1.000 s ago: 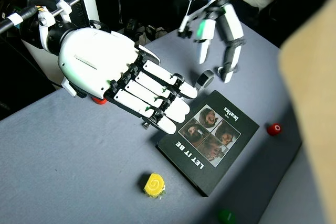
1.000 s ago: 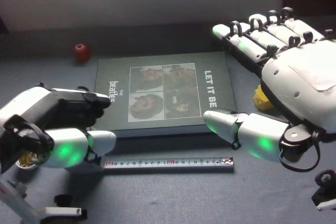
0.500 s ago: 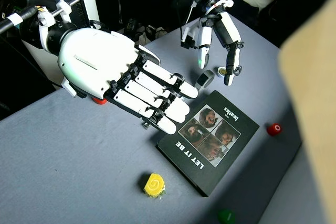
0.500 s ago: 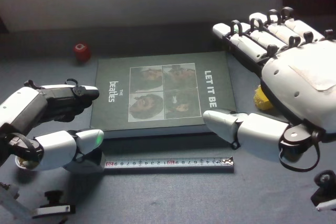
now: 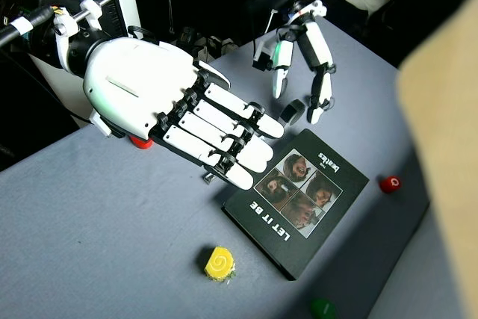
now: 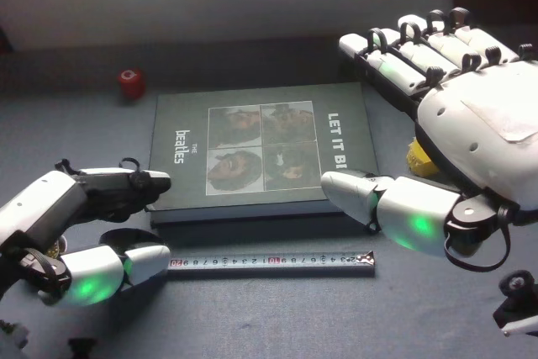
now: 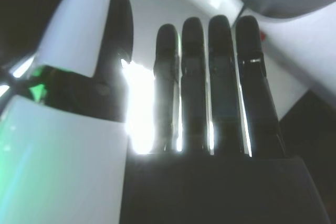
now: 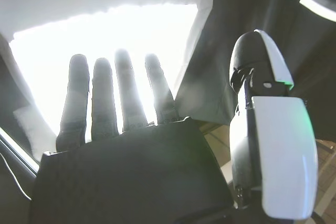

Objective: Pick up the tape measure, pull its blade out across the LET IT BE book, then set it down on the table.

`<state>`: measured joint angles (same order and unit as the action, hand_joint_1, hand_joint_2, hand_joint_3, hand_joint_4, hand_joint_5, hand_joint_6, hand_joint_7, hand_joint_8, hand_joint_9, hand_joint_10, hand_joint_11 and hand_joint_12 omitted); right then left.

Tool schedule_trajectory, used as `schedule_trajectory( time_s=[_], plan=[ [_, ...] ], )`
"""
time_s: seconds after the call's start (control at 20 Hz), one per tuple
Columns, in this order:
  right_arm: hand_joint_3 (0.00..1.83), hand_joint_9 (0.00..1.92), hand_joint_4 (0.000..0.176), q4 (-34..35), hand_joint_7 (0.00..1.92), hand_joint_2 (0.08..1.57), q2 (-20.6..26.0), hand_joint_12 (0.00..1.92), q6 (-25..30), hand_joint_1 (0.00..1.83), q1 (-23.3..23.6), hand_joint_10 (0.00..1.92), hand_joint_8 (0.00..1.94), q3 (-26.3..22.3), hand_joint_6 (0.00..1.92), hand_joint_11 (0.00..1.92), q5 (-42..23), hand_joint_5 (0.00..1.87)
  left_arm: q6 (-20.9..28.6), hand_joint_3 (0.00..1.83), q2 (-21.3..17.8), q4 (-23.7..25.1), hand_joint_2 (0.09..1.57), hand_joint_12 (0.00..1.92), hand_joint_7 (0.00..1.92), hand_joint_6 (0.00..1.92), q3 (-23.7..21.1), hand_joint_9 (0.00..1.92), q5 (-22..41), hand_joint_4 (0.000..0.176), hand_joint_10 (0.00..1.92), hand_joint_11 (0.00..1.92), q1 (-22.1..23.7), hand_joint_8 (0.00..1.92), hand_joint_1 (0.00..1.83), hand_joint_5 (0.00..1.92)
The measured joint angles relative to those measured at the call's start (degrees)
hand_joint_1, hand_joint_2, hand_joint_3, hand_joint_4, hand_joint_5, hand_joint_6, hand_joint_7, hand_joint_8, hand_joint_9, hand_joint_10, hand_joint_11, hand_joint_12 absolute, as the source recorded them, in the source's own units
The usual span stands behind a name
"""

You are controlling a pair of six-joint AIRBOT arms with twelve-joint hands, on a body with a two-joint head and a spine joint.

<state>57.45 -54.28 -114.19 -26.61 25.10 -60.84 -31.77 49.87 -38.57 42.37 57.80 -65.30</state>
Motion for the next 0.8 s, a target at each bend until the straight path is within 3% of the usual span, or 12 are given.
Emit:
schedule_trajectory(
  time_s=[0.1,0.4,0.6,0.8],
  plan=[
    [0.00,0.01,0.066,0.0,0.09,1.14,-0.3,0.29,0.0,0.17,0.3,0.00,0.00,0.0,0.00,0.00,-0.3,0.04,0.1,0.00,0.3,2.8,1.06,0.69,0.61,0.00,0.9,0.58,1.2,0.000,0.00,0.33,-0.6,0.00,1.11,0.60],
    [0.00,0.01,0.065,0.2,0.09,1.14,-0.6,0.29,0.5,0.18,0.4,0.00,0.00,0.0,0.00,0.00,-1.9,0.04,0.2,0.00,1.5,5.0,1.06,0.68,0.60,0.00,2.8,0.58,1.8,0.000,0.00,0.32,-2.1,0.00,1.12,0.60],
    [0.00,0.04,0.065,0.3,0.11,1.14,-0.8,0.39,1.5,0.17,0.8,0.01,0.00,0.0,0.00,0.00,-2.7,0.06,0.1,0.00,2.3,7.4,1.06,0.68,0.60,0.00,4.2,0.57,1.8,0.000,0.00,0.32,-3.1,0.00,1.11,0.60],
    [0.00,0.02,0.065,0.4,0.09,1.14,-1.0,0.33,2.5,0.17,1.4,0.00,0.00,0.0,0.00,0.00,-3.4,0.05,0.2,0.00,2.8,8.0,1.06,0.68,0.61,0.00,5.1,0.59,1.8,0.000,0.01,0.33,-3.8,0.00,1.10,0.61]
  ],
)
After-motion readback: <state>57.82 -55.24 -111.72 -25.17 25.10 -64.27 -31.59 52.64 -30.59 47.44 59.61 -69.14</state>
